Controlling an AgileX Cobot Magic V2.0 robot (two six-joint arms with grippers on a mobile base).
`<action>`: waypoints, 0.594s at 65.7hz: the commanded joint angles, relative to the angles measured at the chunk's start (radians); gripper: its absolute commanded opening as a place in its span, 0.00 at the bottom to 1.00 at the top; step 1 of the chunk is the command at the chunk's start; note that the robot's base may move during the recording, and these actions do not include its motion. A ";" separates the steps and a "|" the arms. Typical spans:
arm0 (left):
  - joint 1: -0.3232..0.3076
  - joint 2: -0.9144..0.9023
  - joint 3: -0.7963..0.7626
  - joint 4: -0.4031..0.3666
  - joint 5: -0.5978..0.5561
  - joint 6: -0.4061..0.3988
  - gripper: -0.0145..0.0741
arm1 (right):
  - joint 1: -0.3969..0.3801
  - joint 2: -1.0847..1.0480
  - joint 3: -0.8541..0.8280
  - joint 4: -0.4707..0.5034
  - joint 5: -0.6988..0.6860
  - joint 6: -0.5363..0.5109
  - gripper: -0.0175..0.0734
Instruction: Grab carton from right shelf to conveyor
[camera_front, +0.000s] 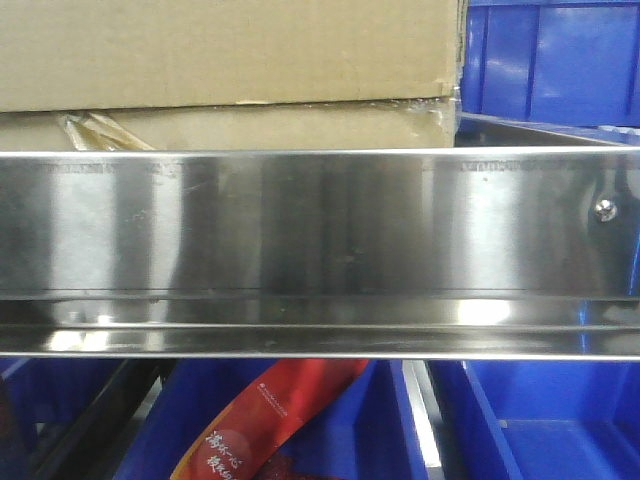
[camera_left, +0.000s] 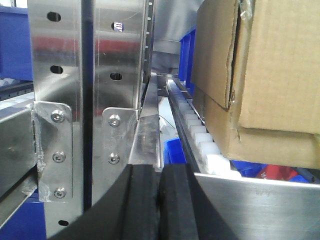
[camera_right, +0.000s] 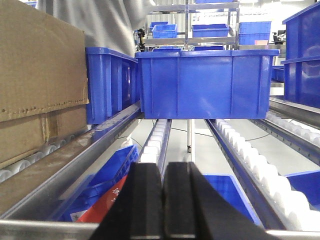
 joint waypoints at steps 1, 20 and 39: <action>-0.005 -0.004 -0.003 -0.005 -0.015 0.003 0.17 | 0.000 -0.003 0.000 0.002 -0.018 -0.008 0.12; -0.005 -0.004 -0.003 -0.005 -0.034 0.003 0.17 | 0.000 -0.003 0.000 0.002 -0.018 -0.008 0.12; -0.005 -0.004 -0.003 -0.005 -0.147 0.003 0.17 | 0.000 -0.003 0.000 0.002 -0.046 -0.008 0.12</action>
